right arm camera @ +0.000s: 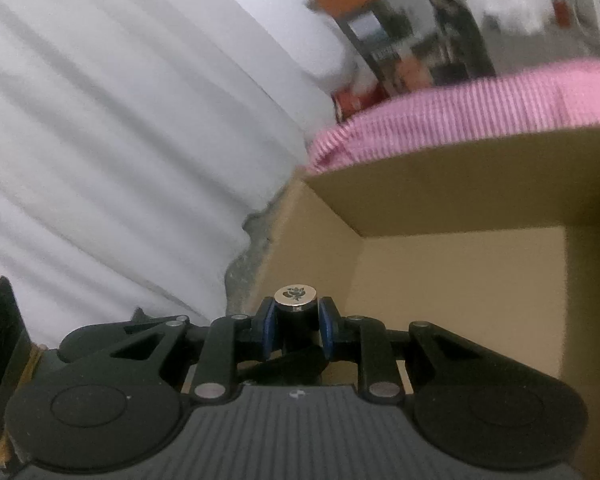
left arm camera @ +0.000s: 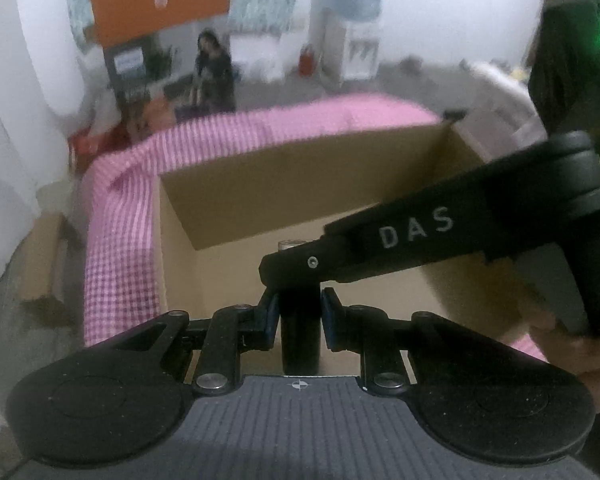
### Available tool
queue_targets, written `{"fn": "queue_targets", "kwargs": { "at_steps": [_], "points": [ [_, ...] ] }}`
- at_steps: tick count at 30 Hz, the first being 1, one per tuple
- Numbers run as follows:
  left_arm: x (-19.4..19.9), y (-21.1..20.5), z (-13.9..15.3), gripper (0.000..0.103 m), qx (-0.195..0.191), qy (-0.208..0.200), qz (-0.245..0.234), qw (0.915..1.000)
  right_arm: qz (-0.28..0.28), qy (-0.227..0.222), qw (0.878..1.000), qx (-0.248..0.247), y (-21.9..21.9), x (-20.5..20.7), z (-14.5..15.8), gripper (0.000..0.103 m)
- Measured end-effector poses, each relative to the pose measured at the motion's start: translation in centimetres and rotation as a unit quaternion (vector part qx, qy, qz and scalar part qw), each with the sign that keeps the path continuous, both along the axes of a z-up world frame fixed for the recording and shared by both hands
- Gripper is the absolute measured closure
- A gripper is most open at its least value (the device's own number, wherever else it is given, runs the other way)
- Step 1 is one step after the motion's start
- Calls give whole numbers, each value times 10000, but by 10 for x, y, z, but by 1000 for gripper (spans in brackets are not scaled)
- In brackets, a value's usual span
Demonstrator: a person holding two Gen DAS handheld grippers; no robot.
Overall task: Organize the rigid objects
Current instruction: 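Carry the black cylinder with the right gripper down into the cardboard box, then open the right gripper to release the black cylinder in the box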
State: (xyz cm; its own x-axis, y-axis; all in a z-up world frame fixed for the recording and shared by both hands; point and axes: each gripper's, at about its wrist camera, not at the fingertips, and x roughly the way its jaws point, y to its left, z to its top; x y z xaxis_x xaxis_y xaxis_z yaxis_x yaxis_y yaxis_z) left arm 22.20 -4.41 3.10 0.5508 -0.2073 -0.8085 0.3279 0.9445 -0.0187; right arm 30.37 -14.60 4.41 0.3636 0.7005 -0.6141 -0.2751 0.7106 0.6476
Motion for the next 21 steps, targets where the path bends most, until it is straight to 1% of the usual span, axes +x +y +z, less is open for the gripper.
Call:
{"fn": "queue_targets", "kwargs": {
  "at_steps": [4, 7, 8, 11, 14, 16, 17, 21],
  "points": [
    [25, 0, -17, 82, 251, 340, 125, 9990, 145, 426, 9989, -146, 9, 34, -28, 78],
    [36, -2, -27, 79, 462, 461, 193, 9977, 239, 702, 9970, -213, 15, 54, -42, 78],
    [38, -2, -28, 79, 507, 477, 186, 9974, 279, 763, 9964, -234, 17, 55, -45, 78],
    [40, -1, -29, 73, 460, 514, 161, 9975, 296, 906, 9949, -332, 23, 68, -54, 76],
    [39, -1, -25, 70, 434, 427, 177, 9980, 221, 862, 9955, -329, 22, 78, -56, 73],
    [35, -1, -18, 59, 466, 271, 224, 9983, 109, 797, 9966, -196, 16, 77, -52, 67],
    [34, -1, -14, 57, 473, 171, 223, 9985, 48, 751, 9971, -127, 12, 79, -49, 65],
    [15, 2, 9, 52, 362, -155, 183, 9991, -147, 476, 9987, 56, -10, 58, -28, 64]
  ]
}}
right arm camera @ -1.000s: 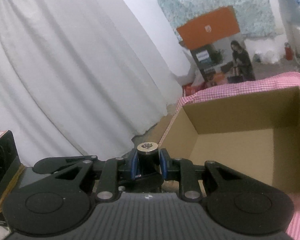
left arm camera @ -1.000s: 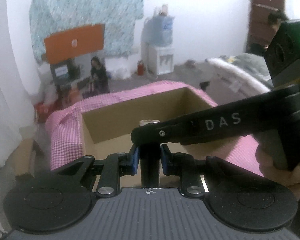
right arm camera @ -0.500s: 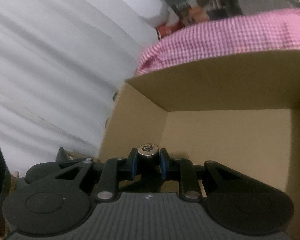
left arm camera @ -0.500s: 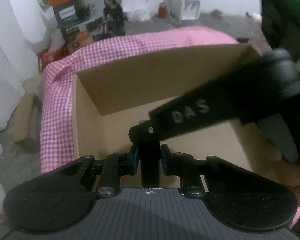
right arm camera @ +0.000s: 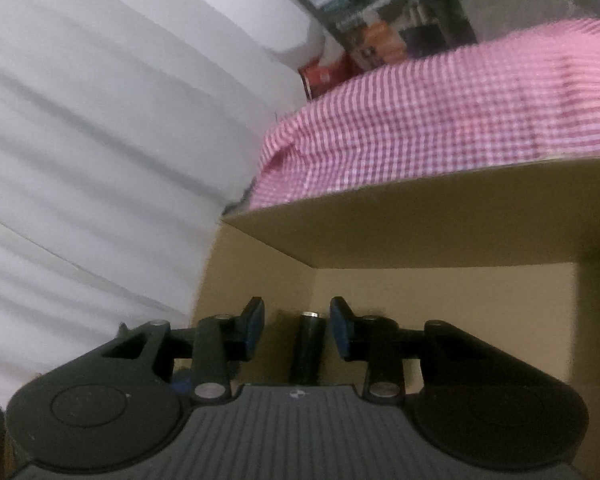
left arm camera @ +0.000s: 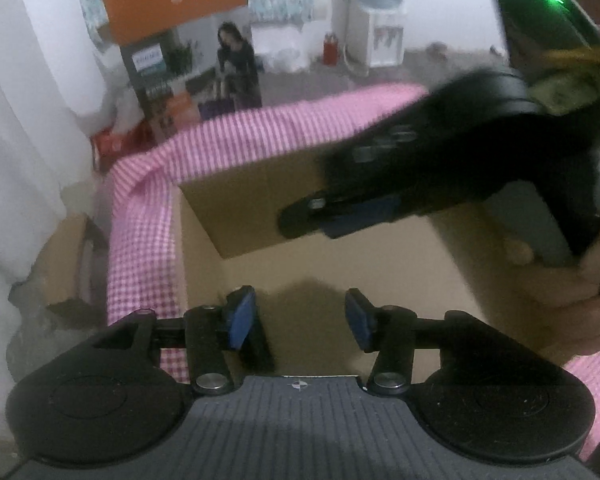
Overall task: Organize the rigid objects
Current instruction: 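Open the right gripper to release the black cylinder in the box, then return the right gripper to the pink bowl and grasp the green-capped battery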
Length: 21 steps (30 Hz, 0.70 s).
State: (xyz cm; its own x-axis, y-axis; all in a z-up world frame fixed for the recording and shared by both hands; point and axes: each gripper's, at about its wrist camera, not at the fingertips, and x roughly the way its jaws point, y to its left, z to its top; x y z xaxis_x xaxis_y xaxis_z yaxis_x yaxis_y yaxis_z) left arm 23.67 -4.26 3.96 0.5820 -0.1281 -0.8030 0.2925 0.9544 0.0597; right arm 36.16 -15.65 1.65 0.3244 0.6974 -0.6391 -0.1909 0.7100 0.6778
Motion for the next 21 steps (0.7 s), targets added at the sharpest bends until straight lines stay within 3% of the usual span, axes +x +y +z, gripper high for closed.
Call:
{"fn": "queue_targets", "kwargs": {
  "at_steps": [5, 12, 16, 21],
  "points": [
    [-44, 7, 30, 46, -159, -426, -89, 9989, -264, -531, 9976, 351, -38, -54, 41, 64],
    [-121, 10, 43, 43, -446, -647, -400, 9961, -551, -1240, 9876, 784, -103, -177, 76, 64],
    [-157, 2, 23, 43, -598, -397, -723, 9948, -689, -1197, 9863, 899, -124, -237, 63, 64],
    [-178, -14, -16, 43, -485, -166, -972, 9939, -935, -653, 9888, 964, -129, -271, 18, 64]
  ]
}}
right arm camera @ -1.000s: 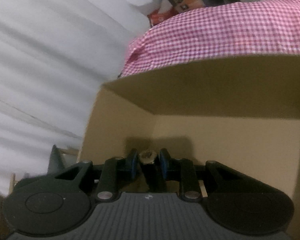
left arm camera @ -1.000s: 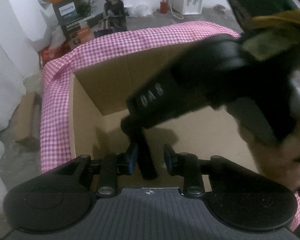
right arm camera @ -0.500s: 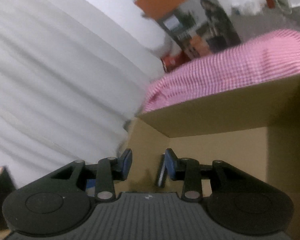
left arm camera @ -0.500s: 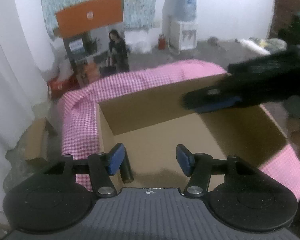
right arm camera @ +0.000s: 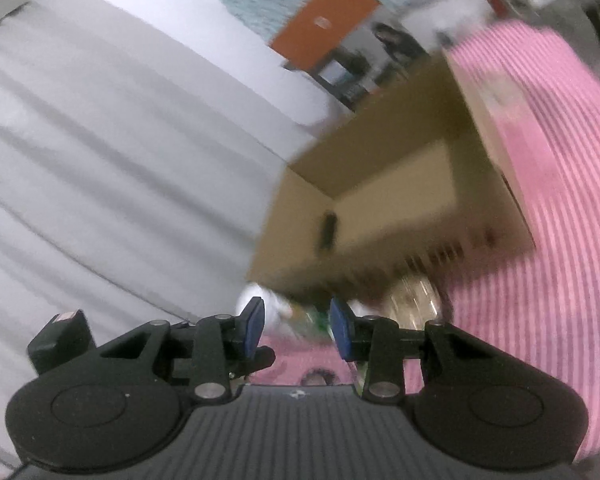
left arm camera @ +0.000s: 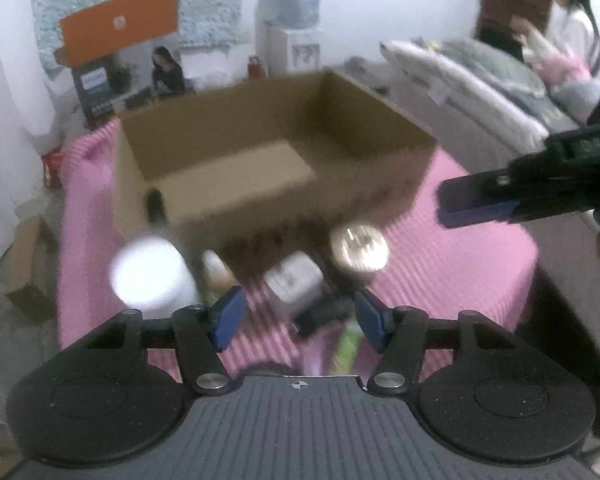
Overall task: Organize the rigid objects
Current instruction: 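Return the right gripper to the pink bowl and grasp the green-capped battery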
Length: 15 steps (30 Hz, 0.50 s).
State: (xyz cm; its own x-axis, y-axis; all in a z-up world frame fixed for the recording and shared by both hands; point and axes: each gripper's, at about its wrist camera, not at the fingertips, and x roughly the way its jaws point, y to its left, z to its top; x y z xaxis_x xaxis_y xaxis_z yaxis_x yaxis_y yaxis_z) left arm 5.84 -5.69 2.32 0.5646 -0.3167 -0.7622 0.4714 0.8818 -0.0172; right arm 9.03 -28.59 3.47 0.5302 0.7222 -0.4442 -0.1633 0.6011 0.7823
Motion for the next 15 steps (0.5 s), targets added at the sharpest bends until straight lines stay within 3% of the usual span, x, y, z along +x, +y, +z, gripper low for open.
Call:
{"fn": "queue_targets", "kwargs": {
  "at_steps": [8, 15],
  "points": [
    [-1, -22, -46, 51, 152, 431, -220, 9987, -215, 655, 9976, 67, 21, -13, -70, 64],
    [-3, -36, -57, 54, 387, 367, -355, 9979, -197, 782, 9967, -63, 35, -11, -90, 65]
  ]
}}
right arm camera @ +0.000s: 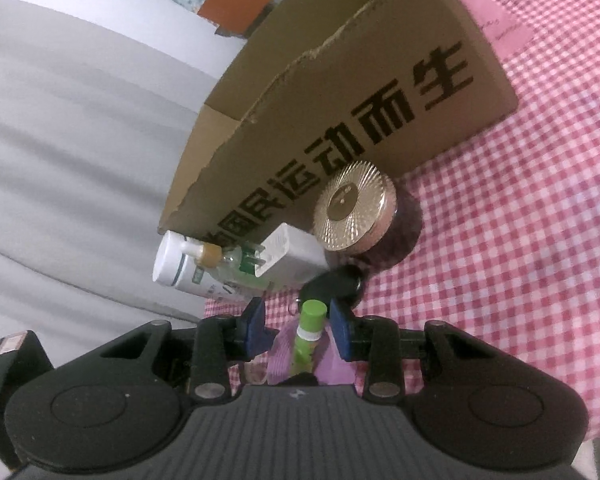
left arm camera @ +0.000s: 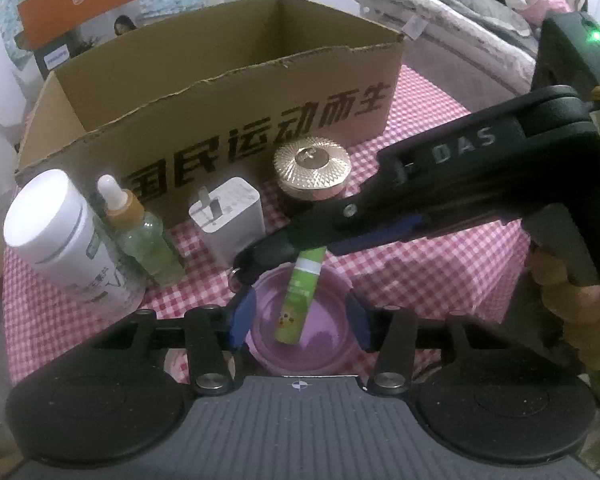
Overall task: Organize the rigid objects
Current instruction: 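Return the right gripper to the pink bowl and grasp the green-capped battery, then carry the green-capped battery into the box and open the right gripper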
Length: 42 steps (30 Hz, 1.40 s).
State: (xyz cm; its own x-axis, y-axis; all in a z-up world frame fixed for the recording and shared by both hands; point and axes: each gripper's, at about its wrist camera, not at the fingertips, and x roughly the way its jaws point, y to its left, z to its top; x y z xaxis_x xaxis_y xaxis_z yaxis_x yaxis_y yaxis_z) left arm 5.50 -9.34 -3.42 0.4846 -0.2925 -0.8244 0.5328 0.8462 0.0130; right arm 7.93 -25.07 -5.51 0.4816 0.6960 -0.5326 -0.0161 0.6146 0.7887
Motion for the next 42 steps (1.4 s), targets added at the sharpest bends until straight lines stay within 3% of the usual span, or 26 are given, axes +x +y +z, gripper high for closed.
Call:
{"fn": "queue_targets", "kwargs": {
  "at_steps": [10, 17, 21, 42],
  "points": [
    [10, -3, -9, 70, 104, 144, 46, 9998, -18, 67, 9998, -170, 21, 10, -19, 71],
    [9, -8, -13, 74, 153, 128, 15, 9998, -19, -43, 9998, -184, 28, 12, -23, 85],
    [11, -9, -13, 83, 199, 102, 58, 9997, -32, -110, 9997, -195, 33, 13, -23, 85],
    [-18, 0, 24, 86, 117, -359, 116, 9992, -6, -700, 9972, -277, 47, 0, 11, 87]
  ]
}}
